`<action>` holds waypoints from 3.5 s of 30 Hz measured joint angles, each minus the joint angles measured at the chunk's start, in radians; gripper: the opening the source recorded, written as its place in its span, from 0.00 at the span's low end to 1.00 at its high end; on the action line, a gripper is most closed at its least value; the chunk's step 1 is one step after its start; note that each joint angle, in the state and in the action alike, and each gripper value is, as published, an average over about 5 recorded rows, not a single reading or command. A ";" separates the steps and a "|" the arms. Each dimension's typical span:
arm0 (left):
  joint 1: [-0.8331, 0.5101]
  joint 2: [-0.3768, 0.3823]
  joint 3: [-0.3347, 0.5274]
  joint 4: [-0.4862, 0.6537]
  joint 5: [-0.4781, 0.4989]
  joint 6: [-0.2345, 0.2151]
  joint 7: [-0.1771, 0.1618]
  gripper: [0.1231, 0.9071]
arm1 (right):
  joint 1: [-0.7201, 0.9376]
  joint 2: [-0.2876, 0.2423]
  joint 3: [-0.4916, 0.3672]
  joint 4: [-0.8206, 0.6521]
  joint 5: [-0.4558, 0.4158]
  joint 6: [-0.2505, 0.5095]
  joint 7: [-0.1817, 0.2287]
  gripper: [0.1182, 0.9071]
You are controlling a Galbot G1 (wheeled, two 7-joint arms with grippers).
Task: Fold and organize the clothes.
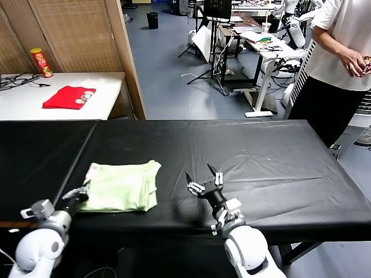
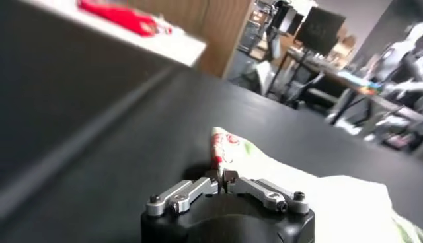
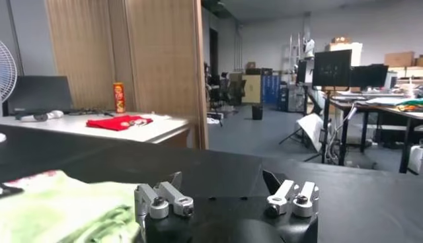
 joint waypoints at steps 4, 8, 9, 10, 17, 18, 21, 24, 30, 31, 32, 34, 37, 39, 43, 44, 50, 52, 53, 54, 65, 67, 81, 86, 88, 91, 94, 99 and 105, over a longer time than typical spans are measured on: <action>0.003 0.059 -0.041 0.003 0.091 -0.009 0.005 0.04 | 0.001 0.000 -0.004 -0.005 -0.001 0.001 0.001 0.86; 0.008 0.134 -0.086 0.014 0.169 -0.022 0.010 0.04 | 0.004 0.001 -0.005 -0.007 -0.001 0.002 0.002 0.86; 0.011 0.154 -0.097 0.014 0.188 -0.025 0.010 0.04 | 0.004 0.001 -0.005 -0.007 -0.001 0.002 0.002 0.86; 0.014 0.173 -0.108 0.013 0.207 -0.027 0.011 0.04 | 0.005 0.001 -0.005 -0.008 -0.001 0.003 0.002 0.86; 0.031 0.259 -0.153 -0.028 0.331 -0.031 0.006 0.04 | 0.002 0.003 -0.005 -0.015 -0.001 0.005 0.002 0.86; 0.031 0.259 -0.151 -0.039 0.345 -0.029 0.003 0.04 | 0.002 0.004 -0.006 -0.017 -0.001 0.005 0.002 0.86; 0.026 0.247 -0.127 -0.078 0.372 -0.017 -0.009 0.04 | 0.001 0.008 -0.007 -0.023 -0.005 0.006 0.002 0.86; 0.017 0.215 -0.080 -0.122 0.357 0.012 -0.029 0.04 | -0.003 0.014 -0.006 -0.022 -0.012 0.005 0.002 0.86; -0.010 0.131 0.032 -0.226 0.231 0.084 -0.096 0.04 | -0.019 0.013 0.011 -0.009 -0.019 0.004 0.002 0.86; -0.015 0.118 0.052 -0.241 0.208 0.094 -0.107 0.04 | -0.022 0.012 0.014 -0.007 -0.020 0.004 0.002 0.86; -0.020 0.105 0.071 -0.254 0.185 0.105 -0.119 0.04 | -0.025 0.010 0.017 -0.006 -0.020 0.004 0.002 0.86; -0.030 0.081 0.108 -0.277 0.141 0.125 -0.145 0.04 | -0.030 0.009 0.024 -0.003 -0.021 0.004 0.002 0.86; -0.041 0.047 0.163 -0.301 0.115 0.137 -0.174 0.04 | -0.039 0.009 0.034 0.004 -0.023 0.004 0.002 0.86; -0.046 0.022 0.206 -0.307 0.137 0.130 -0.179 0.04 | -0.045 0.009 0.040 0.010 -0.023 0.004 0.002 0.86; -0.049 -0.038 0.304 -0.293 0.229 0.086 -0.153 0.06 | -0.052 0.005 0.045 0.019 -0.005 -0.001 0.001 0.86; -0.047 -0.053 0.328 -0.287 0.255 0.074 -0.143 0.08 | -0.052 0.003 0.045 0.019 0.007 -0.005 0.002 0.86; -0.024 -0.107 0.433 -0.263 0.402 0.007 -0.061 0.46 | -0.039 -0.009 0.029 0.017 0.093 -0.050 0.011 0.86; -0.014 -0.108 0.443 -0.265 0.425 -0.020 -0.035 0.61 | -0.031 -0.008 0.019 0.012 0.128 -0.072 0.022 0.86; -0.009 -0.107 0.445 -0.267 0.430 -0.032 -0.025 0.67 | -0.026 -0.007 0.013 0.009 0.149 -0.085 0.030 0.86; -0.004 -0.107 0.446 -0.270 0.434 -0.041 -0.017 0.73 | -0.020 -0.004 0.006 0.004 0.175 -0.099 0.039 0.86; 0.043 -0.107 0.382 -0.276 0.444 -0.094 -0.015 0.86 | 0.127 0.094 -0.109 -0.162 0.451 -0.213 0.140 0.86; 0.058 -0.108 0.360 -0.278 0.444 -0.101 -0.017 0.86 | 0.156 0.116 -0.126 -0.202 0.484 -0.221 0.142 0.86; 0.147 -0.114 0.265 -0.291 0.447 -0.137 -0.045 0.86 | 0.266 0.183 -0.164 -0.355 0.548 -0.231 0.150 0.43; 0.157 -0.119 0.258 -0.291 0.449 -0.144 -0.050 0.86 | 0.287 0.180 -0.155 -0.385 0.522 -0.219 0.132 0.11; 0.159 -0.122 0.257 -0.291 0.450 -0.146 -0.053 0.86 | 0.294 0.176 -0.148 -0.393 0.502 -0.212 0.118 0.04; 0.163 -0.124 0.254 -0.287 0.451 -0.152 -0.056 0.86 | 0.305 0.160 -0.135 -0.396 0.458 -0.197 0.086 0.00; 0.167 -0.122 0.251 -0.277 0.449 -0.160 -0.056 0.86 | 0.322 0.120 -0.114 -0.402 0.369 -0.157 0.033 0.00; 0.173 -0.118 0.251 -0.265 0.435 -0.167 -0.050 0.86 | 0.360 0.000 -0.083 -0.414 0.213 -0.081 -0.072 0.00; 0.190 -0.109 0.241 -0.246 0.394 -0.228 -0.041 0.86 | 0.341 -0.159 -0.062 -0.364 0.117 -0.024 -0.119 0.25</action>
